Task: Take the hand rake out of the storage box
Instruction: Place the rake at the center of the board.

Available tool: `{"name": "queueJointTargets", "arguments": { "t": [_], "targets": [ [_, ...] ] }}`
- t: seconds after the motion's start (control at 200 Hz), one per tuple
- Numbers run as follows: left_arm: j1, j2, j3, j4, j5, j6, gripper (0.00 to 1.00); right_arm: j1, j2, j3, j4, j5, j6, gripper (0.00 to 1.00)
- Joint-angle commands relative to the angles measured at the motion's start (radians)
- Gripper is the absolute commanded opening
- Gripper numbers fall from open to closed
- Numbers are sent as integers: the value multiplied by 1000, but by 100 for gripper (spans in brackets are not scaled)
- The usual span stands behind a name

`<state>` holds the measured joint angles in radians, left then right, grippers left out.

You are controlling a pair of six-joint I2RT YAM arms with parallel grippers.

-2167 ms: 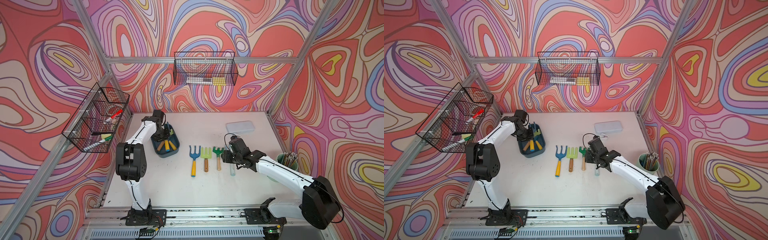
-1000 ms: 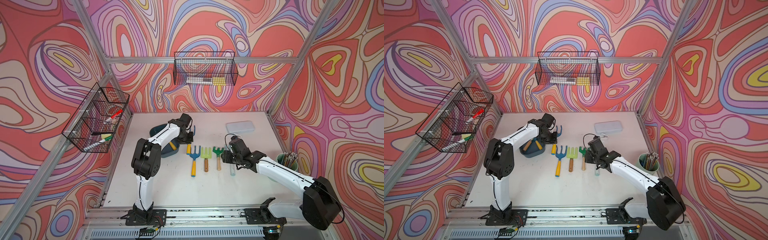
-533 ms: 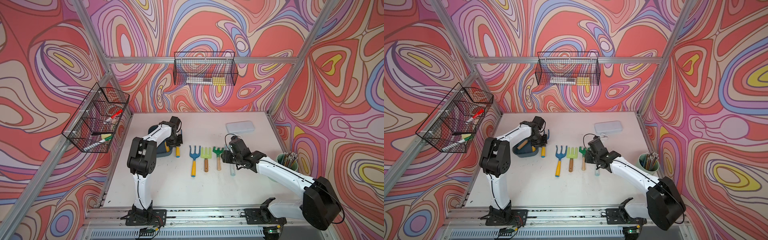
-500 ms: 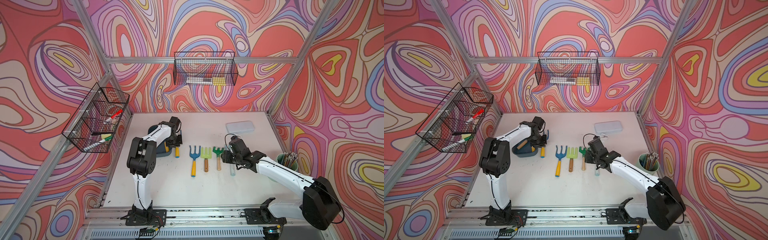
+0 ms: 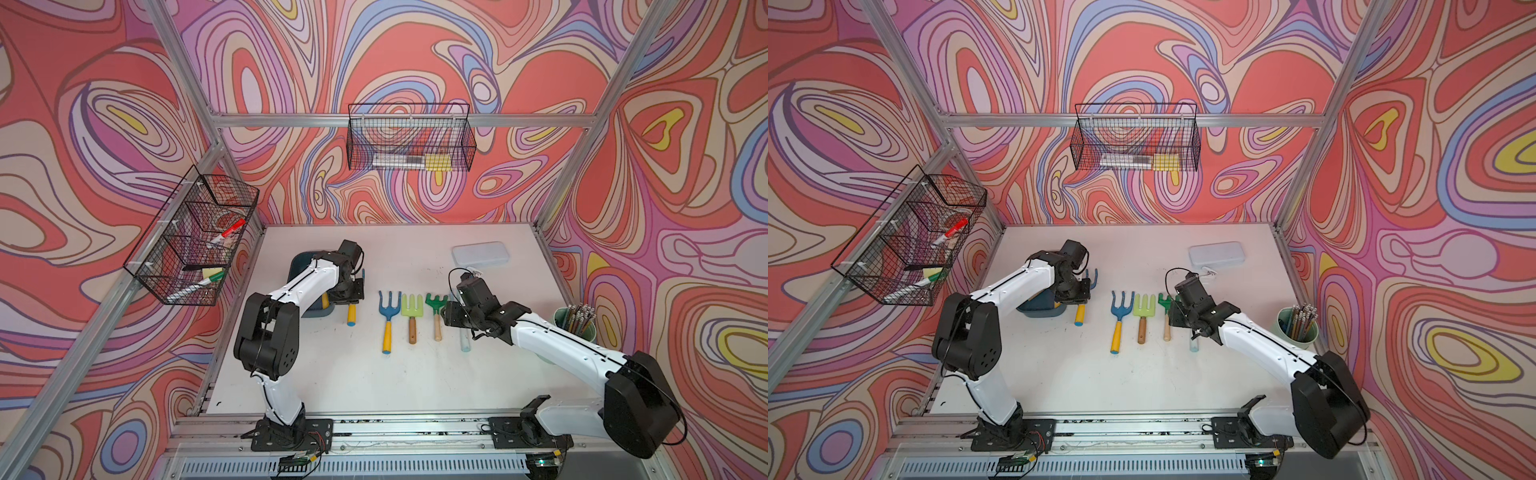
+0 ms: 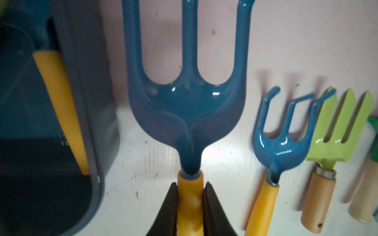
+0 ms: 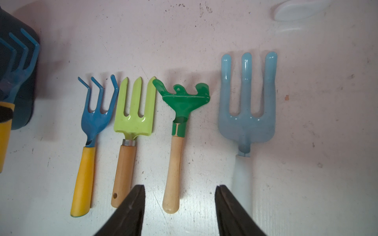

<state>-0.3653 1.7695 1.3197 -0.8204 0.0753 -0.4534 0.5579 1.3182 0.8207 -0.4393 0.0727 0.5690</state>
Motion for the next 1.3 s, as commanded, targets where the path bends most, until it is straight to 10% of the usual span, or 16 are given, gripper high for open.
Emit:
{"name": "queueJointTargets", "arguments": {
  "t": [0.0, 1.297],
  "targets": [
    [-34, -69, -80, -1, -11, -39, 6, 6, -13, 15, -2, 16, -6, 56],
    [-138, 27, -266, 227, -57, -103, 3, 7, -13, 15, -2, 12, -6, 56]
  ]
}}
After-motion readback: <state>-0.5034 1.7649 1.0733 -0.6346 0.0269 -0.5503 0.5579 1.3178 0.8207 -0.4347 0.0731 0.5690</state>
